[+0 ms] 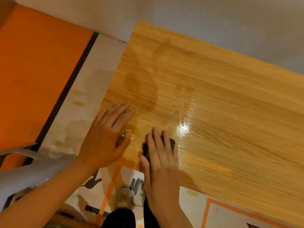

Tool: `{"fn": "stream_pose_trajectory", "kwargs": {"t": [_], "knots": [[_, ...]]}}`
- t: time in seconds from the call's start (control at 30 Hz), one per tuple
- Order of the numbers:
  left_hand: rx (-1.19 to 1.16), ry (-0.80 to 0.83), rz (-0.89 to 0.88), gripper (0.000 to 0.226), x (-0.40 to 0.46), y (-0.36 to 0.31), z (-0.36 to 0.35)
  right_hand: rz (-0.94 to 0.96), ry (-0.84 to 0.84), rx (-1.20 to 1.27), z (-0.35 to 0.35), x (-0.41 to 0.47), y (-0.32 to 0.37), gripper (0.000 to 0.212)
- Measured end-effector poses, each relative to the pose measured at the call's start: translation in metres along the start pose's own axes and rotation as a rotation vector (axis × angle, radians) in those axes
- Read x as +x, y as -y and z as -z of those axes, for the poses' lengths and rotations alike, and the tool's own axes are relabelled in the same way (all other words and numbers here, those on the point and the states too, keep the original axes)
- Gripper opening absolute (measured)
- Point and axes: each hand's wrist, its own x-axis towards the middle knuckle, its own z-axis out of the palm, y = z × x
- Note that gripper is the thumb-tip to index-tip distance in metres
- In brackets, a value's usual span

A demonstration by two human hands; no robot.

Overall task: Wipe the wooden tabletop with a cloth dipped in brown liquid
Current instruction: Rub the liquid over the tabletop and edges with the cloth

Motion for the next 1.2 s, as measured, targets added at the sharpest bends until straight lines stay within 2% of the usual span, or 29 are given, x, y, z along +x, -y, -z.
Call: {"fn": "stream_pose_trajectory", "kwargs": {"t": [0.07, 0.13, 0.2, 0.27, 0.3, 0.33, 0.47, 0.53, 0.6, 0.73, 0.83, 0.9, 0.97, 1.07, 1.2], "knots": [[0.003, 0.003, 0.005, 0.057, 0.0, -0.001, 0.0, 0.193, 0.121, -0.045, 0.01, 0.009, -0.013, 0.051], [-0.007, -0.005, -0.002, 0.057, 0.0, -0.002, 0.0, 0.248, 0.157, -0.058, 0.028, 0.01, -0.051, 0.052], [-0.016, 0.003, 0.004, 0.056, 0.0, -0.002, 0.001, 0.064, 0.062, 0.018, 0.047, 0.013, -0.095, 0.052], [-0.01, 0.006, 0.016, 0.056, 0.0, -0.001, 0.002, -0.182, -0.055, 0.135, 0.055, 0.016, -0.108, 0.053], [-0.004, 0.009, 0.015, 0.057, 0.001, 0.0, 0.002, -0.246, -0.071, 0.158, 0.051, 0.016, -0.099, 0.051], [0.005, 0.012, 0.011, 0.057, 0.0, 0.0, 0.002, -0.23, -0.045, 0.146, 0.043, 0.014, -0.084, 0.049], [0.021, 0.032, 0.008, 0.059, 0.001, 0.002, 0.002, 0.24, 0.076, 0.058, 0.009, -0.01, -0.037, 0.043], [0.018, 0.03, 0.013, 0.059, 0.001, 0.001, 0.003, 0.306, 0.094, 0.061, 0.007, 0.017, -0.04, 0.045], [0.012, 0.025, 0.016, 0.057, 0.002, 0.001, 0.004, 0.238, 0.096, 0.068, 0.011, 0.067, -0.038, 0.05], [0.016, 0.031, 0.014, 0.057, 0.001, 0.0, 0.005, 0.038, -0.036, 0.083, 0.007, 0.147, -0.028, 0.042], [0.042, 0.062, 0.01, 0.059, 0.001, 0.0, 0.006, 0.044, 0.033, 0.031, 0.002, 0.092, -0.011, 0.047], [0.052, 0.065, 0.008, 0.057, 0.001, 0.0, 0.006, 0.16, 0.114, 0.01, 0.003, 0.029, -0.001, 0.051], [0.05, 0.068, 0.018, 0.055, 0.001, -0.002, 0.006, 0.246, 0.137, 0.025, 0.005, 0.005, -0.002, 0.048], [0.034, 0.098, 0.045, 0.057, 0.002, -0.003, 0.005, 0.203, 0.122, 0.062, 0.004, 0.058, -0.006, 0.046], [0.011, 0.082, 0.054, 0.057, 0.003, -0.003, 0.007, 0.004, -0.047, 0.056, -0.003, 0.141, -0.004, 0.041]]}}
